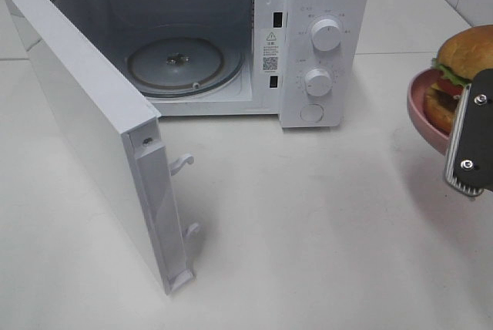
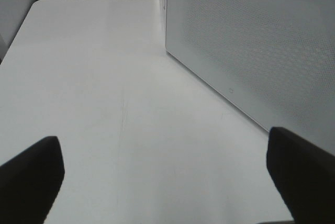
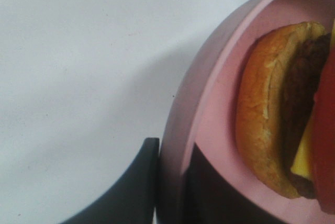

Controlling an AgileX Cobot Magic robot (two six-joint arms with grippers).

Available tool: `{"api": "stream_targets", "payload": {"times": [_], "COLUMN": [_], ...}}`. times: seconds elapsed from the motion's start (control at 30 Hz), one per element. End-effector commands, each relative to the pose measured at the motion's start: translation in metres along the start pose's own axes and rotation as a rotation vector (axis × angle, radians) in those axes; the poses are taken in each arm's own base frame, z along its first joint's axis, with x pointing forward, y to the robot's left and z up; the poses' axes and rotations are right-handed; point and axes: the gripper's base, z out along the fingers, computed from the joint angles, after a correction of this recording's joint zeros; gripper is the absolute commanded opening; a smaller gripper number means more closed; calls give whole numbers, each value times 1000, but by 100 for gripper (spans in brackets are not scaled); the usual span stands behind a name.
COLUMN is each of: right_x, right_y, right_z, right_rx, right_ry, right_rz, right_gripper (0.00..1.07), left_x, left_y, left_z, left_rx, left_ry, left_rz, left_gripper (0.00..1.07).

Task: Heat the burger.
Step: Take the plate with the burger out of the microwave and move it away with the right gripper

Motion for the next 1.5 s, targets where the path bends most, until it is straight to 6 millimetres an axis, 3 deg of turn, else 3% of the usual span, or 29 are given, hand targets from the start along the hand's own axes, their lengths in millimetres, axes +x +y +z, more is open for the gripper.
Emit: {"api": "stream_targets", "payload": {"times": [0.03, 0.33, 0.8, 1.5], "right_x": [5, 7, -7, -21], "right_y": [-8, -8, 0, 19], "right_z": [-4, 5, 50, 110], "right_rx": [77, 101, 164, 246], "right_ry": [22, 131, 309, 444], "right_rz": [70, 236, 547, 640], "right_gripper": [0, 0, 0, 0], "left_x": [1, 1, 1, 1], "left_y": [0, 0, 0, 0], "left_z": [-3, -3, -3, -3], "left_rx": [-1, -1, -1, -1], "left_ry": [-23, -23, -23, -23], "left_rz": [-8, -8, -8, -8], "left_gripper": [98, 98, 98, 98]}}
